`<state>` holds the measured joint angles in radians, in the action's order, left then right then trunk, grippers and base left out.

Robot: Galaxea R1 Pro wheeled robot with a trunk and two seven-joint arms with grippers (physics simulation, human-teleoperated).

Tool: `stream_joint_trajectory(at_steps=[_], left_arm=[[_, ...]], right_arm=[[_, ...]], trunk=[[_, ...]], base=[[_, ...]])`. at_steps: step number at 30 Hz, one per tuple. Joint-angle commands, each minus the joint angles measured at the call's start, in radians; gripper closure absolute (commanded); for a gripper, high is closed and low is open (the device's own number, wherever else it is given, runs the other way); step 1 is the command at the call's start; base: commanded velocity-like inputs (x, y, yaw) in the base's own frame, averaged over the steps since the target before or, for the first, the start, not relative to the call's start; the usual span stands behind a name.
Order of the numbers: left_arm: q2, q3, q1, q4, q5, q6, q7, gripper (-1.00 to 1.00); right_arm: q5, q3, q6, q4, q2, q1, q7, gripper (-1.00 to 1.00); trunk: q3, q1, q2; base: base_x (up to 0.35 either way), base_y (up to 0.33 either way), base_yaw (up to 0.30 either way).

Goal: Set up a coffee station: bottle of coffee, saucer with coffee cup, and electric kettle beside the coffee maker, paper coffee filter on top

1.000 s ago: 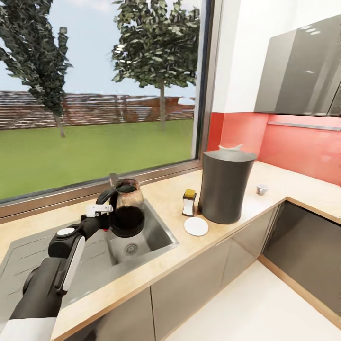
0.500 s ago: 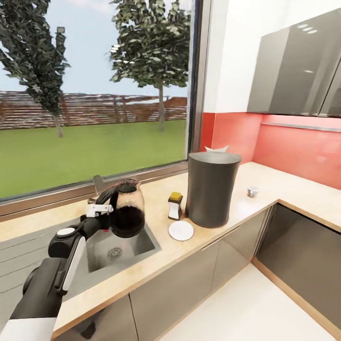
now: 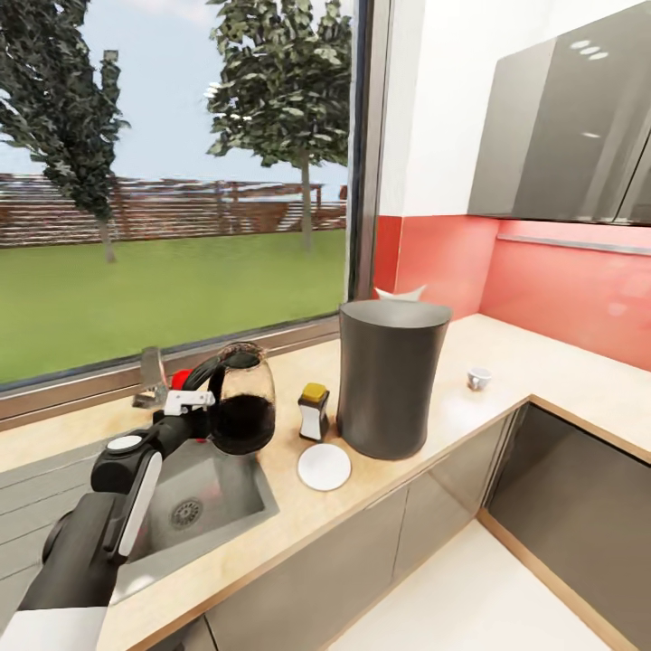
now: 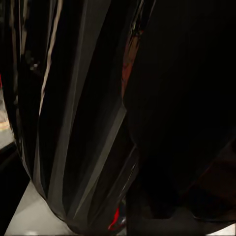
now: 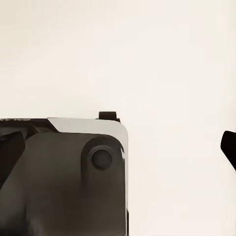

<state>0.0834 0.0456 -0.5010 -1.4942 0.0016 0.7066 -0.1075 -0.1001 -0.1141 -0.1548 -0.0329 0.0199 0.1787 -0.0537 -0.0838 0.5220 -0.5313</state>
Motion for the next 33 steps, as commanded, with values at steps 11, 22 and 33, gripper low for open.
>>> stream_joint_trajectory(at_steps=[11, 22, 33], left_arm=[[0.002, 0.005, 0.001, -0.002, 0.0, 0.005, -0.006, 1.0], [-0.004, 0.005, 0.011, 0.008, 0.007, -0.018, 0.148, 1.0], [-0.12, -0.1, 0.012, 0.069, -0.003, -0.234, 0.308, 1.0]], right_arm=[[-0.01, -0.009, -0.003, 0.001, 0.0, 0.001, -0.002, -1.0], [-0.01, -0.009, -0.003, 0.002, 0.0, 0.001, -0.002, -1.0], [-0.01, -0.009, -0.003, 0.002, 0.0, 0.001, -0.002, -1.0]], trunk=[[-0.002, 0.001, -0.002], [-0.002, 0.001, -0.002], [-0.002, 0.001, -0.002]], base=[[0.288, -0.131, 0.0], [0.027, -0.001, 0.0], [0.055, 0.0, 0.0]])
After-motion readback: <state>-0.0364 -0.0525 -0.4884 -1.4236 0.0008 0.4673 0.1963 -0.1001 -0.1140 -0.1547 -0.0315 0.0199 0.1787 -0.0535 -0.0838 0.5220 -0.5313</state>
